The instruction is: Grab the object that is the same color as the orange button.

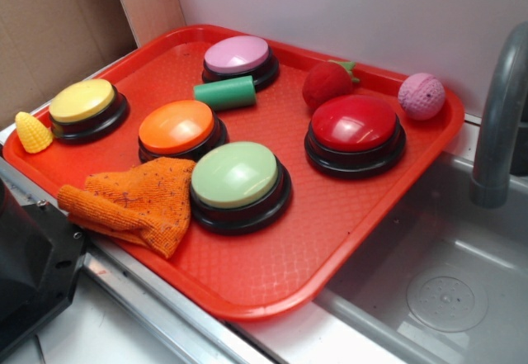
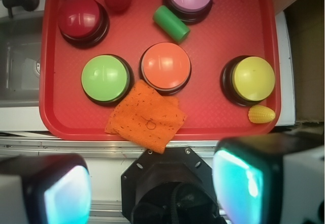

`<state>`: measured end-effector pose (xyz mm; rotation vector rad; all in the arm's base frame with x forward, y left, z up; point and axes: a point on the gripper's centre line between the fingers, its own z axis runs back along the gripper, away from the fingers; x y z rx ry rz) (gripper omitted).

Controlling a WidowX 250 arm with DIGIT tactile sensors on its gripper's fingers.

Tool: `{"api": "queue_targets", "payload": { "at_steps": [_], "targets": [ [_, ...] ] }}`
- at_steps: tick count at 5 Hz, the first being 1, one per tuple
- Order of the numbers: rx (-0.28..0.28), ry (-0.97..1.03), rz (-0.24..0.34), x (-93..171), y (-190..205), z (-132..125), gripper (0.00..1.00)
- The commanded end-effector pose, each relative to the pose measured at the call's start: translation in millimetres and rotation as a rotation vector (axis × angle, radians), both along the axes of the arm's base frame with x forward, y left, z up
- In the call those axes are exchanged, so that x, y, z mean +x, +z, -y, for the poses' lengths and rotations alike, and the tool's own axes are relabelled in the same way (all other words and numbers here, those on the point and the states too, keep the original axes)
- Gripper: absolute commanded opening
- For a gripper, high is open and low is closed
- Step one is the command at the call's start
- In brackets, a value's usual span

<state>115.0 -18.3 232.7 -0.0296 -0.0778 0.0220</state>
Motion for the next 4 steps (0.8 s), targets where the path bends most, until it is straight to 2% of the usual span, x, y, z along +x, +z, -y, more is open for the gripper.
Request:
{"api": "queue_targets", "payload": {
  "at_steps": [1, 2, 3, 4],
  "targets": [
    [0.0, 0.0, 0.0, 0.0, 0.0, 0.0, 1.0],
    [-0.005, -0.019, 0.016, 8.0, -25.8, 15.2, 1.0],
    [-0.019, -0.072, 0.057, 12.2, -52.6, 27.2, 1.0],
    [-0.017, -0.115, 0.021, 11.8, -87.8, 34.8, 1.0]
  ]
}}
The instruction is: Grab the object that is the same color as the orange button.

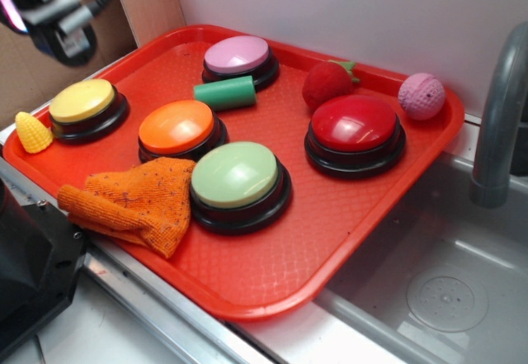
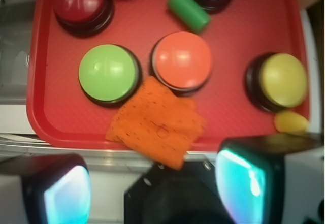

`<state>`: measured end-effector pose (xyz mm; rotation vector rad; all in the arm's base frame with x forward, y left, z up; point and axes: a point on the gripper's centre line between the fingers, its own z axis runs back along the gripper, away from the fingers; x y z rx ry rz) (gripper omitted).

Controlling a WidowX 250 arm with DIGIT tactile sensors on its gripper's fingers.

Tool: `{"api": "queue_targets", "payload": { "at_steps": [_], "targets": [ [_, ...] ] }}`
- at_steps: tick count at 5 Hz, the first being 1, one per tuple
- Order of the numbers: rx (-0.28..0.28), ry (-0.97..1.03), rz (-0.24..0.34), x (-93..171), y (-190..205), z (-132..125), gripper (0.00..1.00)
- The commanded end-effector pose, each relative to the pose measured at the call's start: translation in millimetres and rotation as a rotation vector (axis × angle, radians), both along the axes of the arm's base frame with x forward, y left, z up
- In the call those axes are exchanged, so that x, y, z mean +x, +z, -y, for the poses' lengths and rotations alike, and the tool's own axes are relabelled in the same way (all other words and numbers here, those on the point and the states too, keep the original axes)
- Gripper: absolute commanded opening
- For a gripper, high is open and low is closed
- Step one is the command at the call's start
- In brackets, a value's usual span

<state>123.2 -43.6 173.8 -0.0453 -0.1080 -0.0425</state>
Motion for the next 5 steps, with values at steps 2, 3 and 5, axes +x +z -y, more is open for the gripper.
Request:
{"api": "queue_targets", "payload": {
  "at_steps": [2, 3, 5],
  "targets": [
    [-0.003, -0.088, -0.063, 2.9, -78.5, 14.8, 1.0],
    [0.018, -0.066, -0.096, -2.4, -101.4, 16.8, 1.0],
    [-0.028, -0.096, -0.122, -1.6, -136.6, 18.4, 1.0]
  ]
}}
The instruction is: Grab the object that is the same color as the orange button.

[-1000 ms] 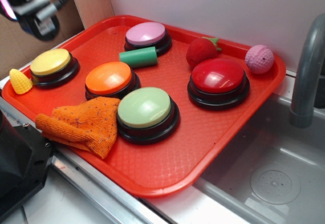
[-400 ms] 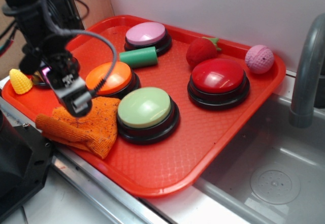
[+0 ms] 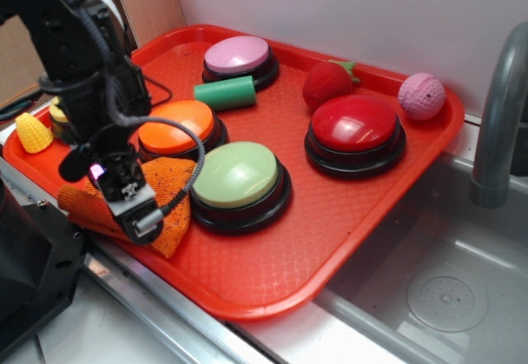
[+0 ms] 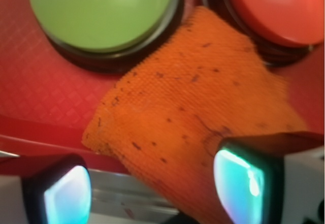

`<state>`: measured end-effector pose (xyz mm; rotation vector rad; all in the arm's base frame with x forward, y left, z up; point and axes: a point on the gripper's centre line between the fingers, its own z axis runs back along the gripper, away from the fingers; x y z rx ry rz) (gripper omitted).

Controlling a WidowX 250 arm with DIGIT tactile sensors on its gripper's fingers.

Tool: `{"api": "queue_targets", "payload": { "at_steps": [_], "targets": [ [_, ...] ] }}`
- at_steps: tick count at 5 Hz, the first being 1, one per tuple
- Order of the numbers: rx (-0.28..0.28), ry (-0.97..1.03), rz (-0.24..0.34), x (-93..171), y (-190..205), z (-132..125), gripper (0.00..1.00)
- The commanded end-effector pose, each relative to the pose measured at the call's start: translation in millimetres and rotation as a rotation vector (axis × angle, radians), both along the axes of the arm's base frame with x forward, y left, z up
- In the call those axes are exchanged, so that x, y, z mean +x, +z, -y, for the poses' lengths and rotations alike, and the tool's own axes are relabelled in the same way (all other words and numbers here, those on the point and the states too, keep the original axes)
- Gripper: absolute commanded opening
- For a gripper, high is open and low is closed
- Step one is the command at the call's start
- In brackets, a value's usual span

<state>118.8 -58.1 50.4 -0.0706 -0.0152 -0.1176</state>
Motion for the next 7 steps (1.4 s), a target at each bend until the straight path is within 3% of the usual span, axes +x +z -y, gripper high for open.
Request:
{"api": "queue_targets", "payload": {
  "at_steps": [1, 2, 3, 7],
  "targets": [
    [0.01, -0.029, -0.064, 6.9, -24.7, 7.4, 1.0],
    [0.019, -0.039, -0.08, 10.6, -29.4, 8.9, 0.89],
    [0.041, -0.011, -0.052, 9.0, -25.3, 9.1, 0.0],
    [0.075, 0.057, -0.011, 13.6, -1.0, -5.6, 0.0]
  ]
}}
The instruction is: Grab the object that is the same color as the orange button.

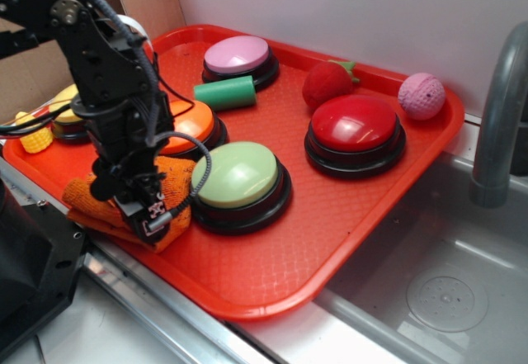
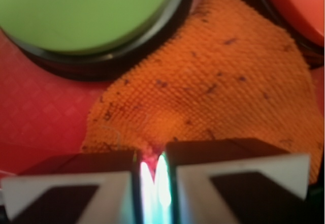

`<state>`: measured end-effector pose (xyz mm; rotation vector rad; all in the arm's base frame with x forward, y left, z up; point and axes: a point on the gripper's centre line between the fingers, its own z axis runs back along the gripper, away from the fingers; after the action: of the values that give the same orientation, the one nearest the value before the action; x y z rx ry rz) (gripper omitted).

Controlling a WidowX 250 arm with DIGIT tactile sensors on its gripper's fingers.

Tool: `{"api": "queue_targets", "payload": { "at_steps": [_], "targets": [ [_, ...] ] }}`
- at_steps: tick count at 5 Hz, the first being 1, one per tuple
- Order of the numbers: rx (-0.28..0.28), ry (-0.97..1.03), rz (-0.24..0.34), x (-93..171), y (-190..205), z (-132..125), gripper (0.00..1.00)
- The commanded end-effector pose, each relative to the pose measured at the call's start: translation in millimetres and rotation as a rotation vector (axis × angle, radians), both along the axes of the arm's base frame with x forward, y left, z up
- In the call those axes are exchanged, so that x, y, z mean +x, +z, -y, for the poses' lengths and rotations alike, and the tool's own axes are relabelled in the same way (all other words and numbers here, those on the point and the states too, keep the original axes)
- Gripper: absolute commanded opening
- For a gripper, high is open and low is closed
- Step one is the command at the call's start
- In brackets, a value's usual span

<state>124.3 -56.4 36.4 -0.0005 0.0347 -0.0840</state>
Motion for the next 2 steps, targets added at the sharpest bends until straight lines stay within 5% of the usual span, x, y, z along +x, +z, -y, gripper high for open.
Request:
{"api": "queue_targets", "payload": {
  "at_steps": [1, 2],
  "targets": [
    [0.012, 0.067, 0.053, 14.2, 34.7, -9.9, 0.0],
    [0.009, 0.106, 0.088, 23.5, 72.1, -17.3, 0.0]
  ]
}}
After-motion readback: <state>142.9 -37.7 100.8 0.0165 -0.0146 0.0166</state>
